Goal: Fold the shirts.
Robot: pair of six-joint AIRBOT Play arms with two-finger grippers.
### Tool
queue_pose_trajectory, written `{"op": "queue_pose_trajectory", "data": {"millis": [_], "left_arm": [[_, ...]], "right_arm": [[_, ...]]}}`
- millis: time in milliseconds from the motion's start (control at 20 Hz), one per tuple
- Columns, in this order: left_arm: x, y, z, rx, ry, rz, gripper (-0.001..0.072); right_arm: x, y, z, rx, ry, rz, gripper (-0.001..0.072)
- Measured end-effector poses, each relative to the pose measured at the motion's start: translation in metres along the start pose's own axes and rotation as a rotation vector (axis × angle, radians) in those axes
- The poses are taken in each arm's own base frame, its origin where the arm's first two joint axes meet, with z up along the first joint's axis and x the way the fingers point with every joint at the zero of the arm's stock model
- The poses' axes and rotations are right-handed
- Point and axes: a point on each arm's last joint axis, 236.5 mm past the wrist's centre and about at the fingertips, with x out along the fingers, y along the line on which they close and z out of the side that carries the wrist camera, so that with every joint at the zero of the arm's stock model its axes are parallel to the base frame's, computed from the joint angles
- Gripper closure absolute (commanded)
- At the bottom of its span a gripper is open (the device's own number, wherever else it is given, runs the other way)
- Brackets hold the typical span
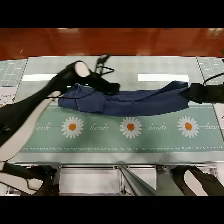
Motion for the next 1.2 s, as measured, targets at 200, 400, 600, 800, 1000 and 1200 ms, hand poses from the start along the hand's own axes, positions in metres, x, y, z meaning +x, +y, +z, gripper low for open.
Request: {"op": "queue_pose_trajectory", "data": {"millis": [200,400,600,800,1000,1200], "left_arm": [[0.067,-0.058,-0.033,0.075,0.178,-0.064,0.0688],[0.096,-0.097,-0.068,0.095,0.293,-0.13,0.0687],[0.075,-0.085,-0.05,0.071,0.282,-0.146,0.0687],[-0.004,-0.041,-0.001,0.031,0.174,-0.138,0.0688],[-0.117,0.014,0.027,-0.015,-0.008,-0.066,0.0687],[-0.212,0.078,-0.004,-0.097,-0.141,0.075,0.0687]], "right_arm": [[-0.017,0.018,-0.007,-0.008,-0.041,0.031,0.0688],[-0.023,0.027,-0.009,-0.006,-0.058,0.058,0.0687],[-0.024,0.036,-0.008,-0.002,-0.065,0.092,0.0687],[-0.007,0.066,-0.003,-0.017,-0.049,0.186,0.0687],[0.034,0.124,0.014,-0.075,0.004,0.321,0.0688],[0.09,0.207,0.031,-0.155,0.077,0.455,0.0687]]}}
